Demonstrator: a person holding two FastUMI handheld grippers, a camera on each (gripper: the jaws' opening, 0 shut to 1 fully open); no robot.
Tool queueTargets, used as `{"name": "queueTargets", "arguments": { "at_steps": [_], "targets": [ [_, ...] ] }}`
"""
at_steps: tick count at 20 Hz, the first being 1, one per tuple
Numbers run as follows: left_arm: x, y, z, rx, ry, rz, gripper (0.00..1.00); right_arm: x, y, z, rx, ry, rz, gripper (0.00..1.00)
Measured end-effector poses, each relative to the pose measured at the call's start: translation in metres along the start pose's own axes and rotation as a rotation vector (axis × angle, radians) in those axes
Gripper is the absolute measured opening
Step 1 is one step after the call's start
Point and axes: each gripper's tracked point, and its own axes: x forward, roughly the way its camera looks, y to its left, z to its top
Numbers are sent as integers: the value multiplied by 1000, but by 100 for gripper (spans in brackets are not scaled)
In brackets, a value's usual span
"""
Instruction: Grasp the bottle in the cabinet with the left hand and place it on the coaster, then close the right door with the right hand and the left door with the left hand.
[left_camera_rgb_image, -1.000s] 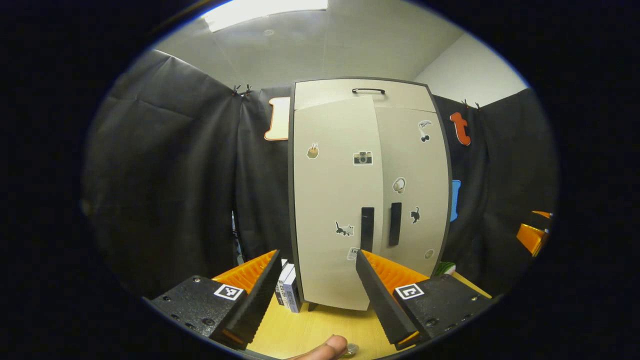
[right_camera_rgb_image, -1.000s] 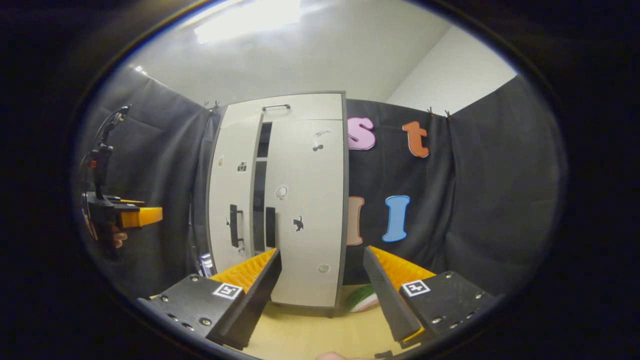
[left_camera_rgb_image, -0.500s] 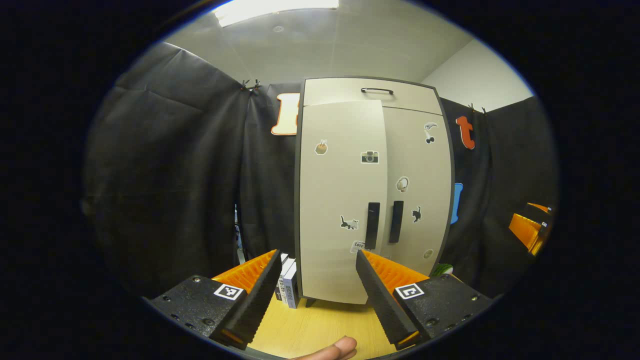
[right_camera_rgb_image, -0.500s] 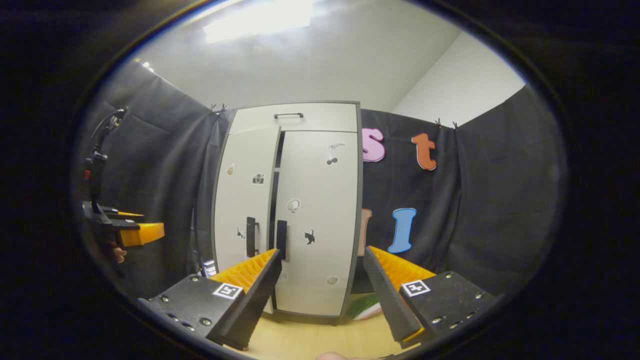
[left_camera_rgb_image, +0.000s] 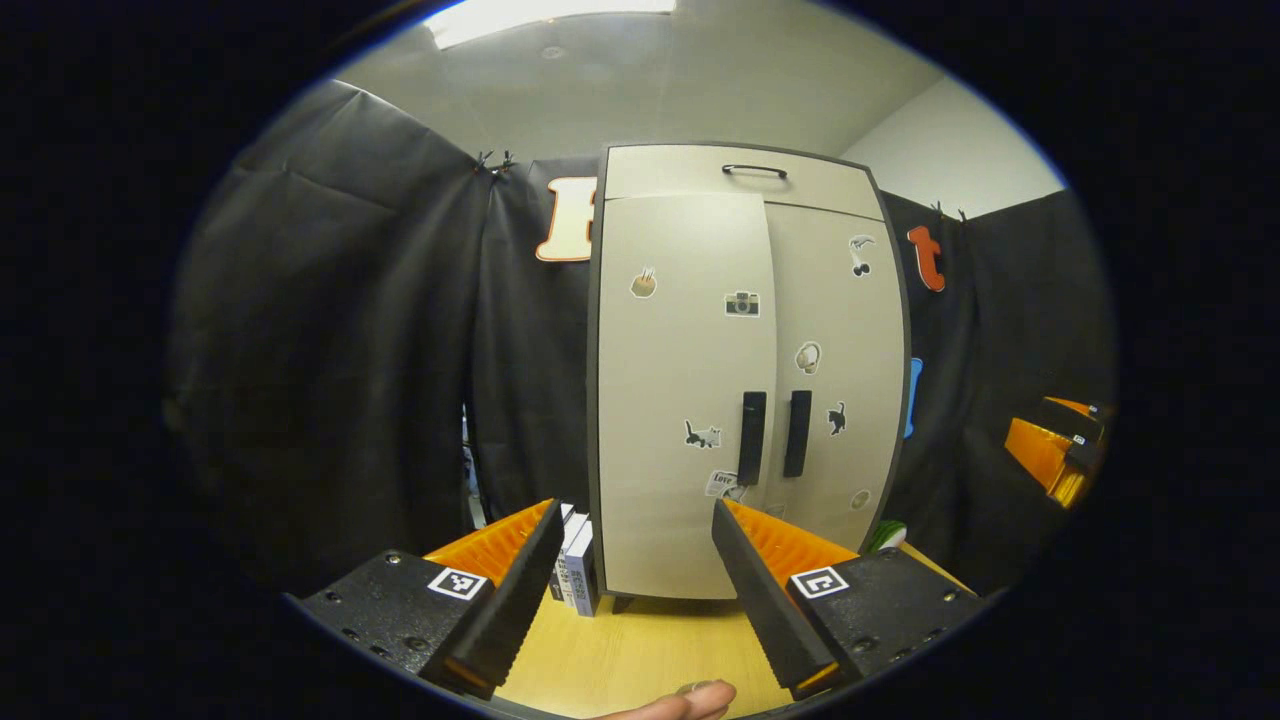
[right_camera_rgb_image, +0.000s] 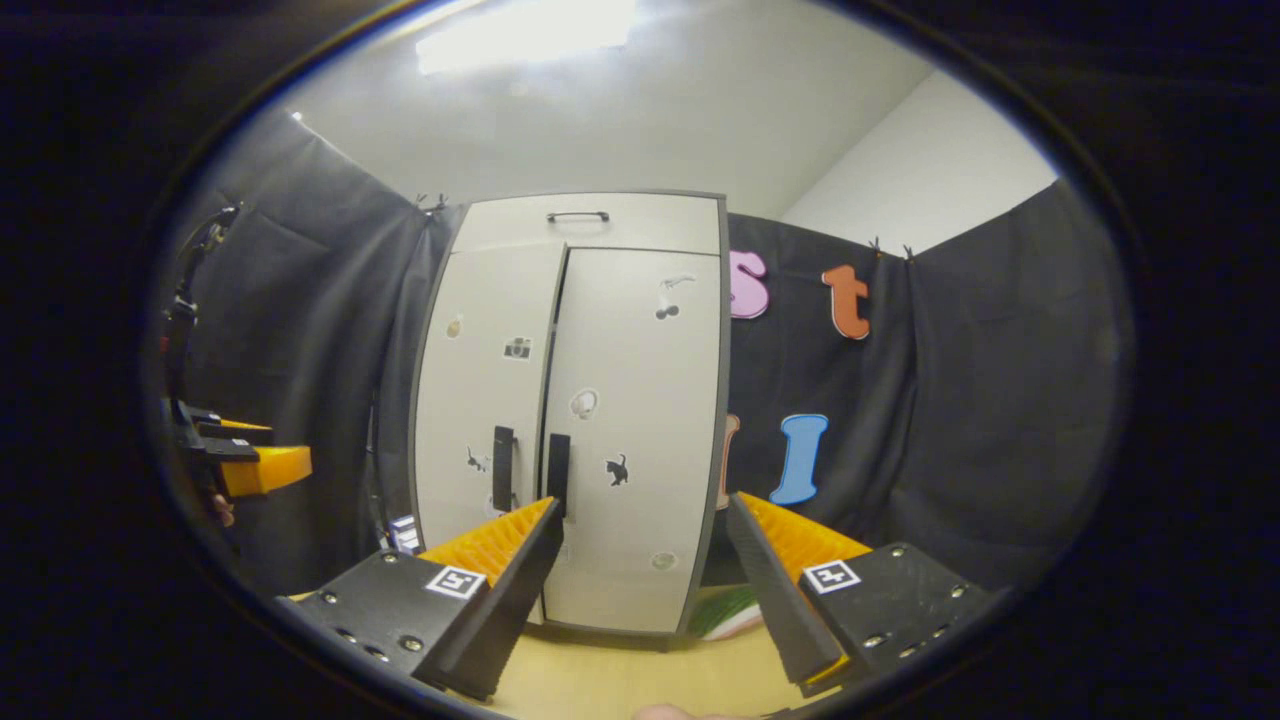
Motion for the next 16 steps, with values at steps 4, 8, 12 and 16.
{"name": "queueTargets", "arguments": {
  "at_steps": [4, 8, 12, 16],
  "targets": [
    [4, 2, -2, -2, 3, -21, 95, 4, 4, 2, 0, -10, -6, 97],
    [7, 4, 3, -7, -7, -38, 94, 5, 6, 1, 5, -6, -23, 100],
    [7, 4, 5, -10, -15, -70, 95, 4, 2, 1, 13, -6, -59, 100],
    [9, 1, 1, -23, -15, -109, 95, -2, -1, -2, -4, -30, -98, 100]
  ]
}}
